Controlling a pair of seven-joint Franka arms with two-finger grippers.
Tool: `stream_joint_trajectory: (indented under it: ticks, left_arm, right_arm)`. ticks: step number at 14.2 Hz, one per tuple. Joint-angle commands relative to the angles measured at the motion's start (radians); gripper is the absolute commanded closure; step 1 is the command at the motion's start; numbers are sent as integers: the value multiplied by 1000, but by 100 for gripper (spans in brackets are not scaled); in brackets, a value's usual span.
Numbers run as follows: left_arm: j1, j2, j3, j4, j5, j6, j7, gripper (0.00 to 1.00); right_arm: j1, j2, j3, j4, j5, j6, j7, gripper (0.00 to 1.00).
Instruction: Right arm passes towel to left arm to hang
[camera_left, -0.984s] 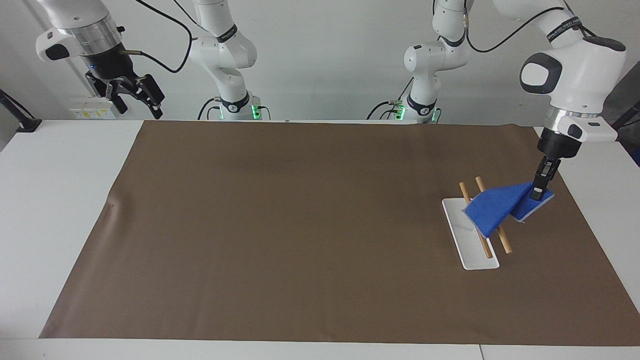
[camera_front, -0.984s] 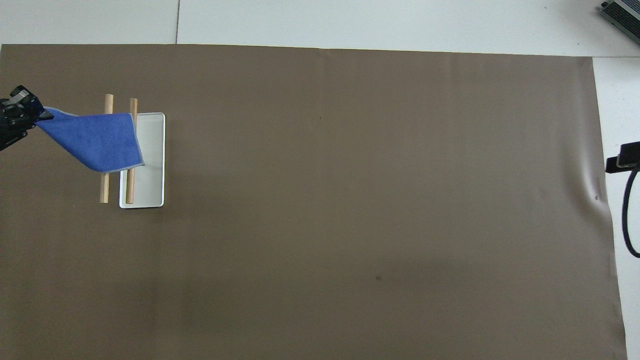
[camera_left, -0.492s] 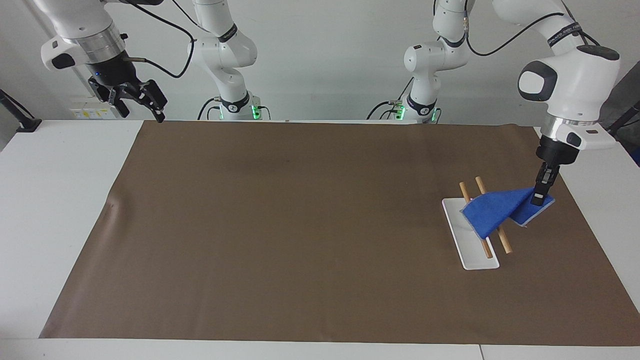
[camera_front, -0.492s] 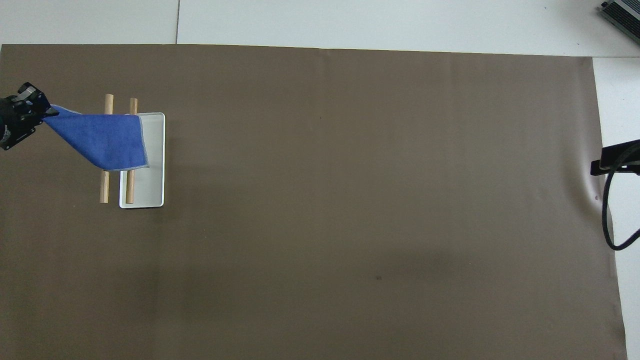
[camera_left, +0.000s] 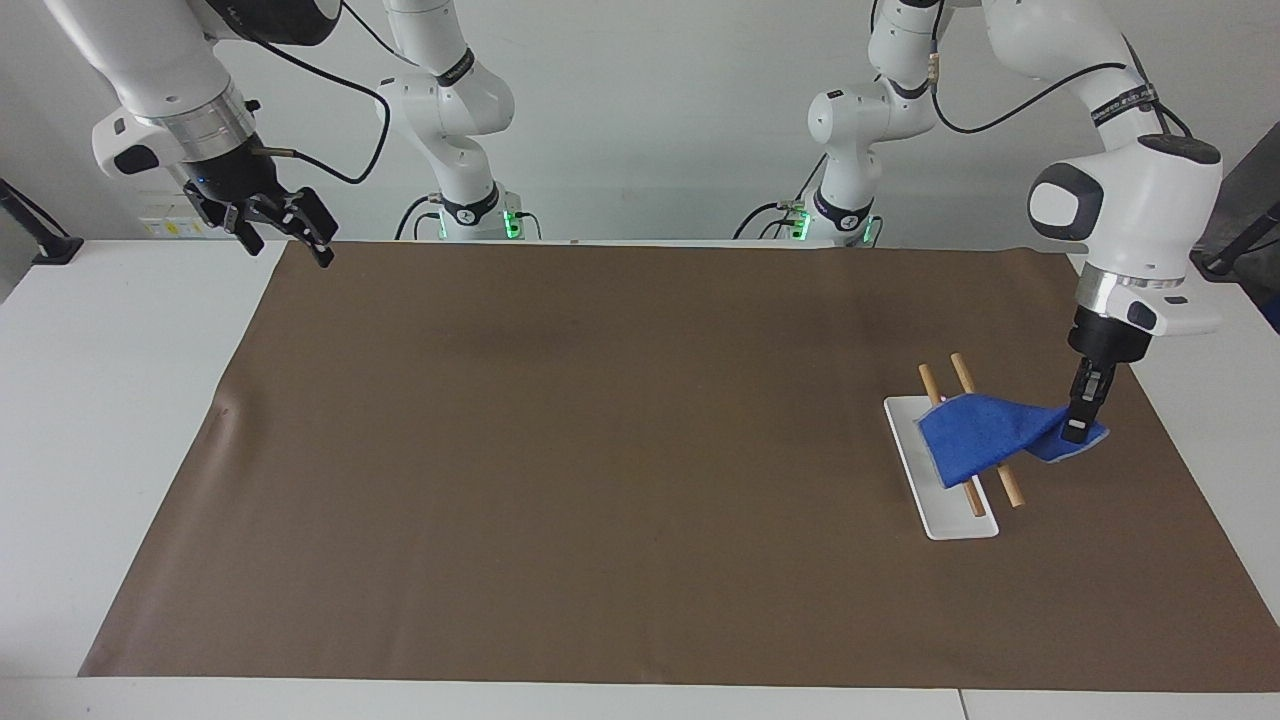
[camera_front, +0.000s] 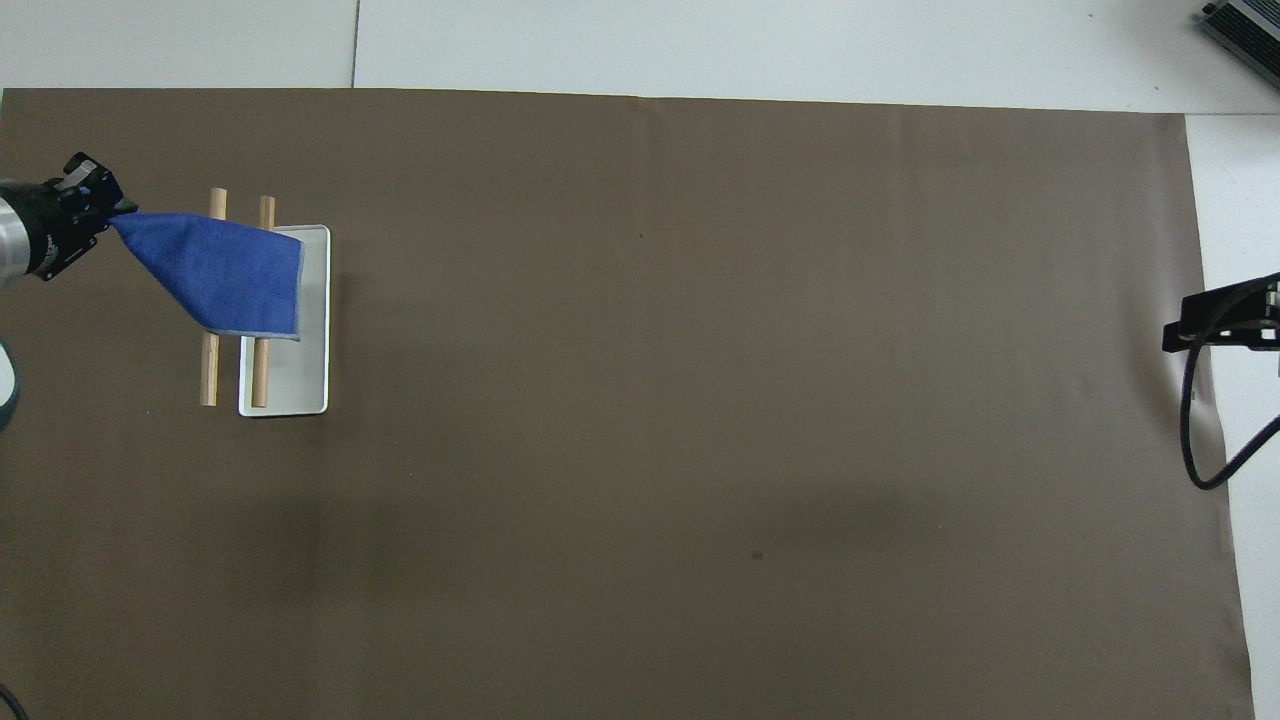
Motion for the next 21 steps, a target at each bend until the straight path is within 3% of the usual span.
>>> stream_joint_trajectory:
  ticks: [1,11,12,14,16,17,21]
  left_arm:
    - [-4,23,-6,10,25,69,-64,100]
    - [-10,32,-7,-21,18,73,-108,97]
    - [-8,32,-7,-19,18,73,-107,83]
    - [-5,32,-7,-18,18,73,-107,67]
    - [-1,32,-7,-15,17,73,-110,40]
    - [2,34,-7,-12,17,73,-110,35]
    - [6,34,-7,-10,15,68,-105,35]
  right_arm:
    - [-11,-32,9,-39,-2,26,-20,0]
    - [2,-20,17,-10,-68,34,-91,0]
    - [2,-11,21,-1,-72,32,-92,0]
    - [0,-4,30,11,-71,34,-92,0]
    - [2,-12,30,2,-62,34,-86,0]
    - [2,-15,33,-3,-59,37,-80,0]
    - [2,-20,38,-16,-56,60,-77,0]
